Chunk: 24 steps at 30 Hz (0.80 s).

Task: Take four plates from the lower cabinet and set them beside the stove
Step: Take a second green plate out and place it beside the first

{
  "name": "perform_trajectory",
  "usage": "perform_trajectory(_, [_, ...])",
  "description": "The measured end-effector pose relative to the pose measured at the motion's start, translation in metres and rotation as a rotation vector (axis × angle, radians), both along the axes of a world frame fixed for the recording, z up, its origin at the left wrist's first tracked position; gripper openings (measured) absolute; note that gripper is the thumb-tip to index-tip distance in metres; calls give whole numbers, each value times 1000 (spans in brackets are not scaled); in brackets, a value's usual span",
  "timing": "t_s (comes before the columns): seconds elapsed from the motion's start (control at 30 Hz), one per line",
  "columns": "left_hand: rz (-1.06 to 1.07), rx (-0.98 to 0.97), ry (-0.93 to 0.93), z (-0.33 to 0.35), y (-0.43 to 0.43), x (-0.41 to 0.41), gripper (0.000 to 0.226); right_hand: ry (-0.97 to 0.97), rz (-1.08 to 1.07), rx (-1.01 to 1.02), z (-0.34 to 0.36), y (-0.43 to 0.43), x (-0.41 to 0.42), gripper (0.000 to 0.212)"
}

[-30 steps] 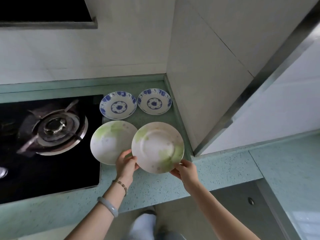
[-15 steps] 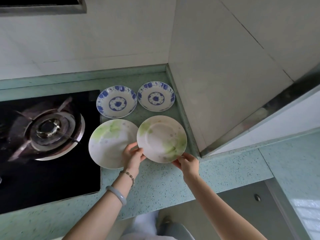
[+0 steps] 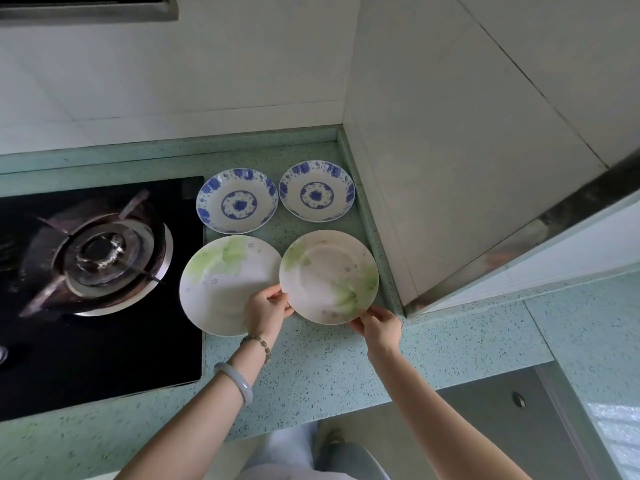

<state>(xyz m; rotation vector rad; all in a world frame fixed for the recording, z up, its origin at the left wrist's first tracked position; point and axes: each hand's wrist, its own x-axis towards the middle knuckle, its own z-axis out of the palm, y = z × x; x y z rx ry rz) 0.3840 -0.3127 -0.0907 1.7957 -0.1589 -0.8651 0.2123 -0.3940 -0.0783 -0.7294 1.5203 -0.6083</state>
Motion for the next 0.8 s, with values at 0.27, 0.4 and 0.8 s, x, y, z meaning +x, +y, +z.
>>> perform_trajectory(0.27, [75, -7, 68, 13, 23, -13, 26, -63, -44, 41, -1, -2, 0, 20])
perform_trajectory(0.4, [230, -19, 327, 15, 57, -20, 19, -97, -66, 53, -1, -2, 0, 18])
perform_trajectory(0.8, [565, -213, 467, 10, 75, 4, 9, -157, -62, 72, 4, -2, -3, 17])
